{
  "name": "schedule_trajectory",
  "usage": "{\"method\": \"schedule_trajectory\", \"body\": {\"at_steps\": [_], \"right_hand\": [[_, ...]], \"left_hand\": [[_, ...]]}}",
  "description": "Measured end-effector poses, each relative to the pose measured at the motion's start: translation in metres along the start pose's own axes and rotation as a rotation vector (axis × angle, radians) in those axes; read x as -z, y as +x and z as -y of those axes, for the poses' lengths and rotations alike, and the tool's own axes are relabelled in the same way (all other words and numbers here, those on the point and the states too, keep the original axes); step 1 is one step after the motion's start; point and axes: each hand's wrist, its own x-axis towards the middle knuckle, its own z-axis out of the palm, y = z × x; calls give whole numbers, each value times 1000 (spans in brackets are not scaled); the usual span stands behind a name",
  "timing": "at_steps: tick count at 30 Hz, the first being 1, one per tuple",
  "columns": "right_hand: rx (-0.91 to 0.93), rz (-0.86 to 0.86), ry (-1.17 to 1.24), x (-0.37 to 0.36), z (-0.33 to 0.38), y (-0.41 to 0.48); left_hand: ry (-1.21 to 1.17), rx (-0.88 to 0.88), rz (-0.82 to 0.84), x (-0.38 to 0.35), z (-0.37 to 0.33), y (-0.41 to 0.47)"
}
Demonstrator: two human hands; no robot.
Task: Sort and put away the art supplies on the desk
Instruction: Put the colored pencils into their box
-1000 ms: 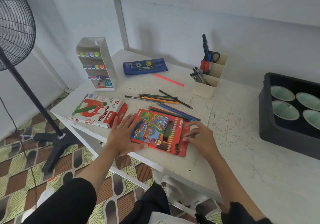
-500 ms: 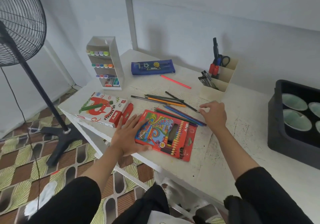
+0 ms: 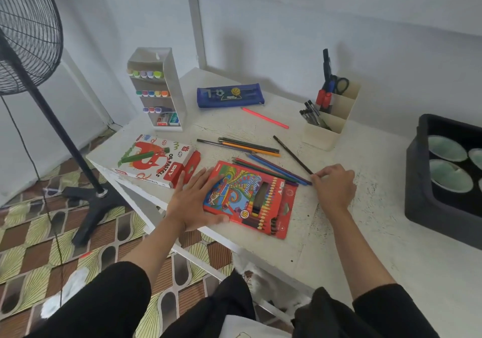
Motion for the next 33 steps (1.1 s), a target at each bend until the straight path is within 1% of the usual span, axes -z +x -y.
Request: {"method": "schedule_trajectory", "body": {"at_steps": [5,7,15,23,26,29,33], "right_hand": [[-82,-9,161,16,-25,-20],[-87,4,196,23,-32,-26],[-31,105,163,51,-66,-43],[-62,106,130,69,-96,-58],[-25,81,80,70,-102,-60],[56,66,93,66,-99,-63],[182,117,153,48,-75,-73]], "left_hand": [[-7,-17,-29,-3,2,0],[1,-24,-34,-4,3,0],[-9,-20,-47,-3,1,0],[10,-18,-45,-2,1,-1],[-7,-18,-44,0,0,-1],[-8,-17,-38,0,-1,-1],[6,-7,-28,1,-1,-2]]}}
